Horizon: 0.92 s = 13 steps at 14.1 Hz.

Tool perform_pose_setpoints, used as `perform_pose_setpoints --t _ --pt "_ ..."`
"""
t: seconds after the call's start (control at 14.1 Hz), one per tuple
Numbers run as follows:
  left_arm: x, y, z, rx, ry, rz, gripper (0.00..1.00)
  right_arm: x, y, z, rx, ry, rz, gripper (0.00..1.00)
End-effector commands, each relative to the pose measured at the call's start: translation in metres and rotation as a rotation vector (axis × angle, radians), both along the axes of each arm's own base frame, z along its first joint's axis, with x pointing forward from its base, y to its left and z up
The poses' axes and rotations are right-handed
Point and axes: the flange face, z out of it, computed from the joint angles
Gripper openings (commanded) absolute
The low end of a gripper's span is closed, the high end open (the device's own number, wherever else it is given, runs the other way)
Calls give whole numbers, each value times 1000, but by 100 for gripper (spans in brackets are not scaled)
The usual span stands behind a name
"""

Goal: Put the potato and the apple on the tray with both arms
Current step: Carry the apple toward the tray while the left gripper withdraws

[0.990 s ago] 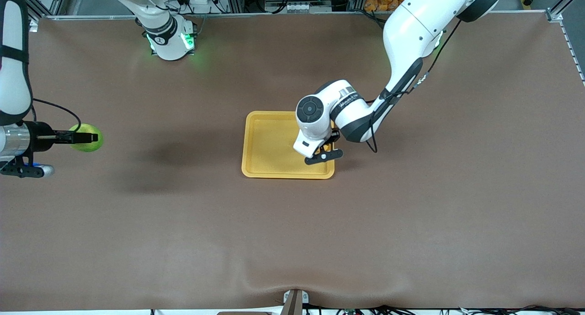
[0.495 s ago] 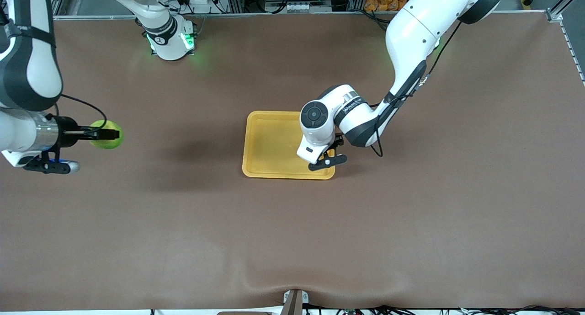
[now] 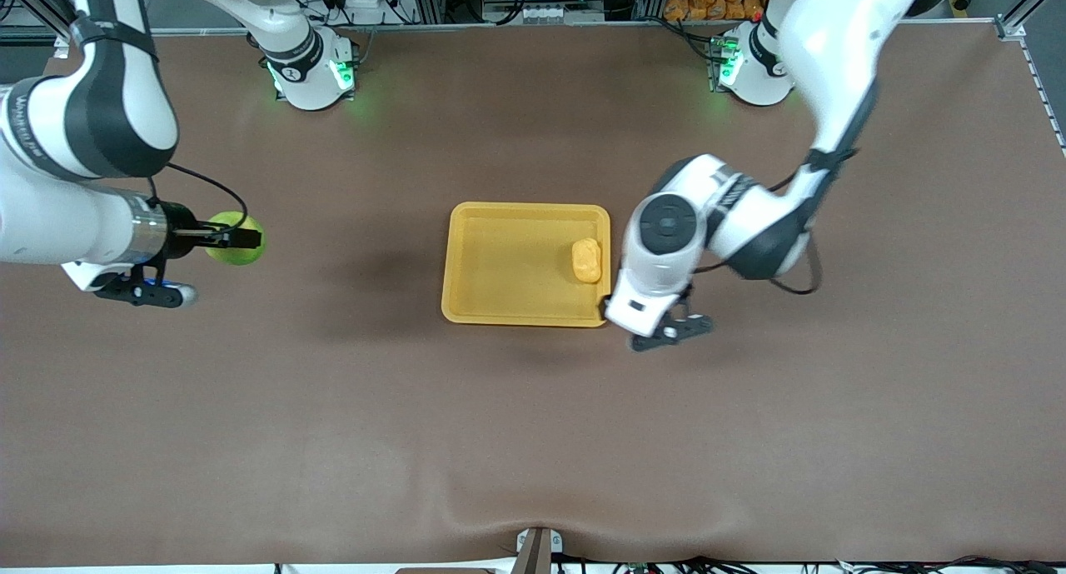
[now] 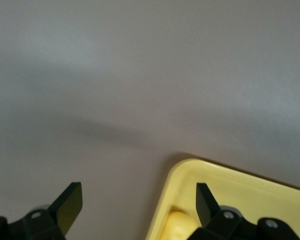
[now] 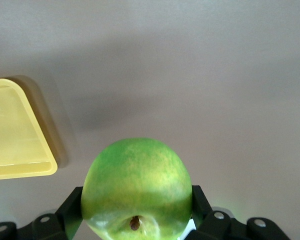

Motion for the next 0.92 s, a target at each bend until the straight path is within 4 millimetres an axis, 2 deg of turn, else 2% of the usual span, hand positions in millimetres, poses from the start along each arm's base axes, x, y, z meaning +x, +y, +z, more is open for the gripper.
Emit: perform_pose_setpoints --t 0.0,0.07,0.21,0.42,0.71,0.85 --pt "5 59 62 -20 26 -30 100 -11 36 7 -4 -22 -18 0" --pt "9 83 81 -20 24 -42 100 -12 49 3 -16 -27 -37 0" --pt "13 121 107 -6 17 -73 100 -14 73 -1 -27 -49 -43 0" --pt "18 163 139 2 -22 -91 100 -24 111 -17 -27 -58 -65 0" --pt "12 198 171 27 -40 -79 100 -34 164 -23 -31 -96 -89 0" --pt "7 215 184 37 -36 -56 100 -34 177 -32 -40 -102 -115 0"
